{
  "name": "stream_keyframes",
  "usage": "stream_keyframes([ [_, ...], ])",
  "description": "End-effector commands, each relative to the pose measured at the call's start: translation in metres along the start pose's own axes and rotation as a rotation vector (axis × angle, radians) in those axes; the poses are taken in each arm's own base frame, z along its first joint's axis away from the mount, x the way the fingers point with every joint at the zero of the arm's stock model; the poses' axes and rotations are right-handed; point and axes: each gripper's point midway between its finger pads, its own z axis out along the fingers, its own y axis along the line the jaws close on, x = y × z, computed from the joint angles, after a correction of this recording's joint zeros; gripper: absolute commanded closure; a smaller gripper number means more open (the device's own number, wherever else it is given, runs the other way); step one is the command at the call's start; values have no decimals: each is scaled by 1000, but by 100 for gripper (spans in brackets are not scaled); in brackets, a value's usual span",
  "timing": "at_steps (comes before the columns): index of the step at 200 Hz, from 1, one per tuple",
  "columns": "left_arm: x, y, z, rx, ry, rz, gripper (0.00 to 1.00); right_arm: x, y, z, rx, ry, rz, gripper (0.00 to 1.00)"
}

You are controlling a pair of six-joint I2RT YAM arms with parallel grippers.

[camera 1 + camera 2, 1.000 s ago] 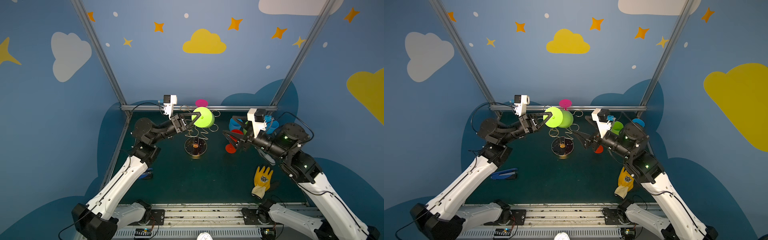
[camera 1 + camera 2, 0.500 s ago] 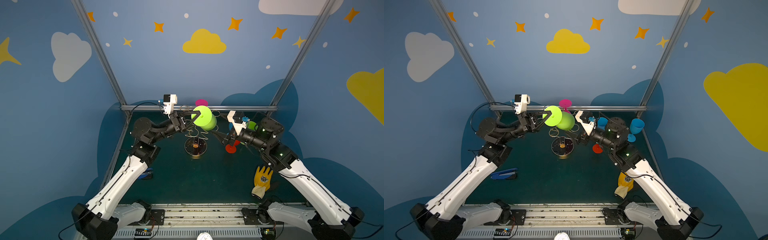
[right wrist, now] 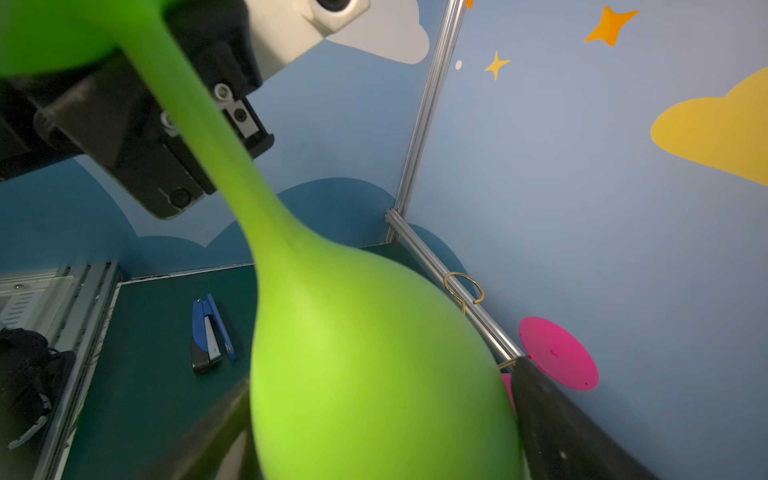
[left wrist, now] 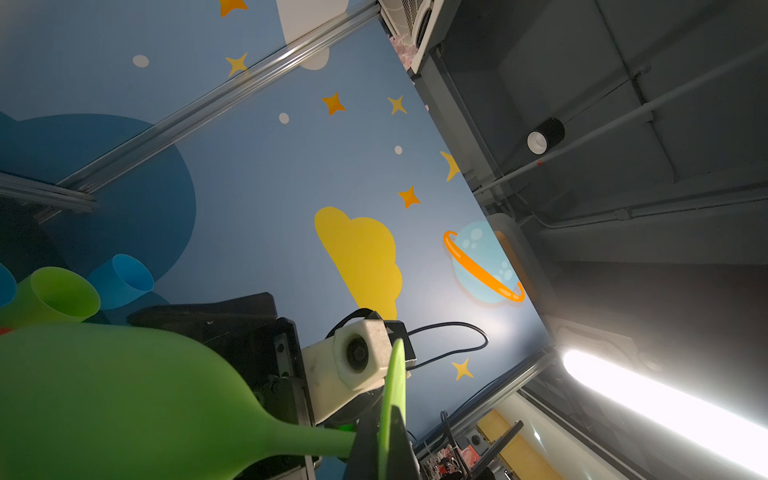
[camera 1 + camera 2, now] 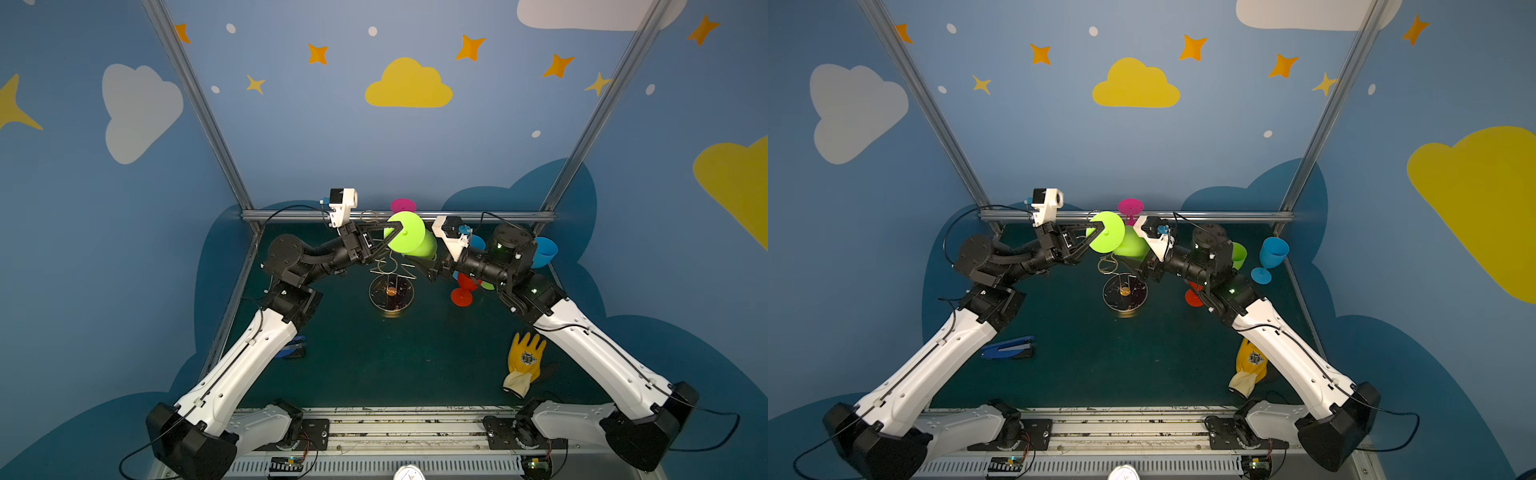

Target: Take the wine glass off the wine glass rack

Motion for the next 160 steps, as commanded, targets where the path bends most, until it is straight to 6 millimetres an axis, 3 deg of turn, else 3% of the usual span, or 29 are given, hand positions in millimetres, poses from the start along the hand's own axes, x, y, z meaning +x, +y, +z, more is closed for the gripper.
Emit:
stream_keyframes([
  [1,-1,-29,-1,76,11,55,97,-21,-2,0,-8,-50,-12,13],
  [29,-1,-28,-1,74,13,58,97,-18,-2,0,-9,-28,12,23],
  [70,-1,-29,-1,74,17,99,87,-7,4,-11,-2,25,83,48],
  [84,-1,-28,-1,70,16,111,76,-3,4,-17,15,49,111,52],
  [114,-3,-25,-3,44,16,176,40,1,-1,-35,89,110,192,58],
  [128,0,-22,-4,16,43,278,34,1,-4,-47,128,146,227,60],
  [160,-6,9,-12,-185,39,549,33,10,-6,-72,206,272,309,62],
])
